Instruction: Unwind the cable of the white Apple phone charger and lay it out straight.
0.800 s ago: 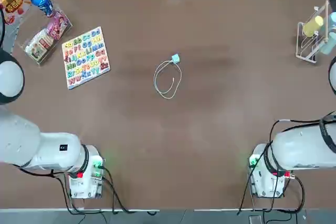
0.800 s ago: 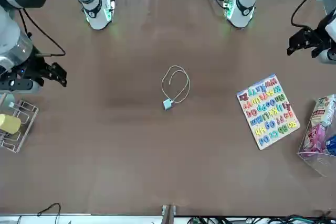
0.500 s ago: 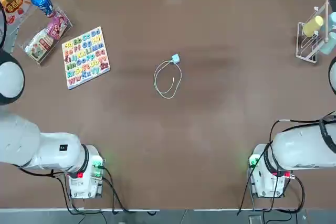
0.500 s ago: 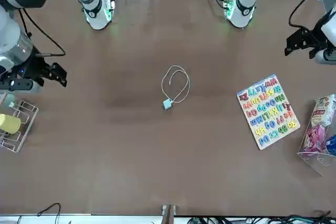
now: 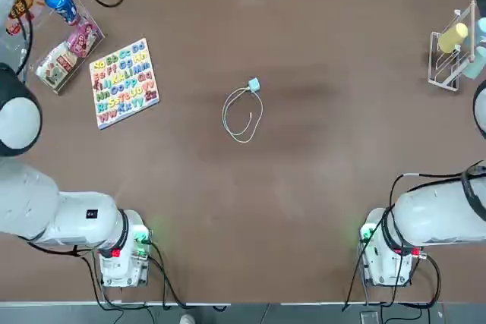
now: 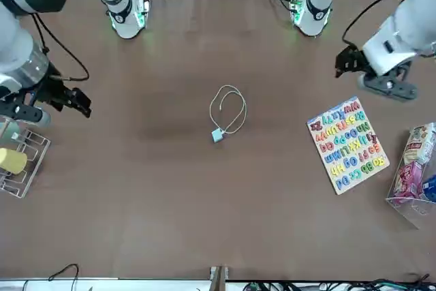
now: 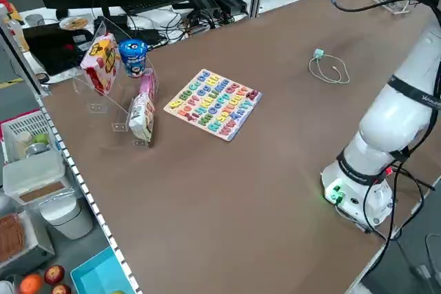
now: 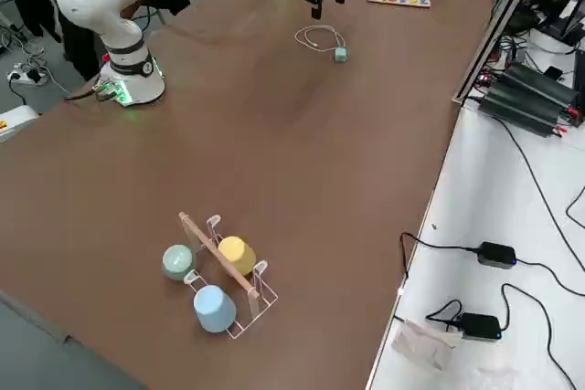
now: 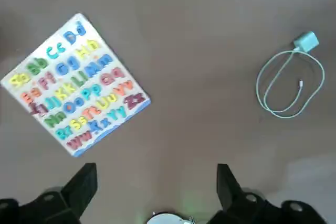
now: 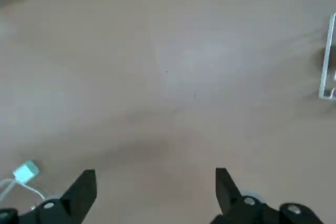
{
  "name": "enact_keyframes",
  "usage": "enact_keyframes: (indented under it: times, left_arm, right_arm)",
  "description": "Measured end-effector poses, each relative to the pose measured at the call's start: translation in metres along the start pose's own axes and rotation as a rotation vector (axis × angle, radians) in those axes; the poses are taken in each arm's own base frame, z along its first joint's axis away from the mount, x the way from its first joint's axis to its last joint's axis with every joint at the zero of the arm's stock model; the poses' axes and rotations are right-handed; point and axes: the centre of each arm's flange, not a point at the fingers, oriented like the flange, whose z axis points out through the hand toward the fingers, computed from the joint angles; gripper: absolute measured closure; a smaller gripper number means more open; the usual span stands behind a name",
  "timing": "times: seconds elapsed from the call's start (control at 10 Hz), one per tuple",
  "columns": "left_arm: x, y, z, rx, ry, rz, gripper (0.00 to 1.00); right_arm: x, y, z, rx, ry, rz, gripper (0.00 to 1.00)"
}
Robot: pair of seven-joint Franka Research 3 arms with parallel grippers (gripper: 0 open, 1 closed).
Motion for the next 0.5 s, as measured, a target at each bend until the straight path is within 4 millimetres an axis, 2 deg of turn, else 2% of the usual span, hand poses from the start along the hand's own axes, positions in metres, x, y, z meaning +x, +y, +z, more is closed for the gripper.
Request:
enact_keyframes:
  times: [0.2,0.5]
  left_arm:
    - [0.016,0.032,0.021,-0.010,0.000,-0.034,0.00]
    - [0.021,0.075,0.032,-0.057,-0.011,-0.087,0.00]
  right_arm:
    - [-0.006,-0.040,0.023,0.009,-0.007,0.197,0.00]
    - [-0.016,-0.105,0.078,0.017,-0.032,0.486,0.00]
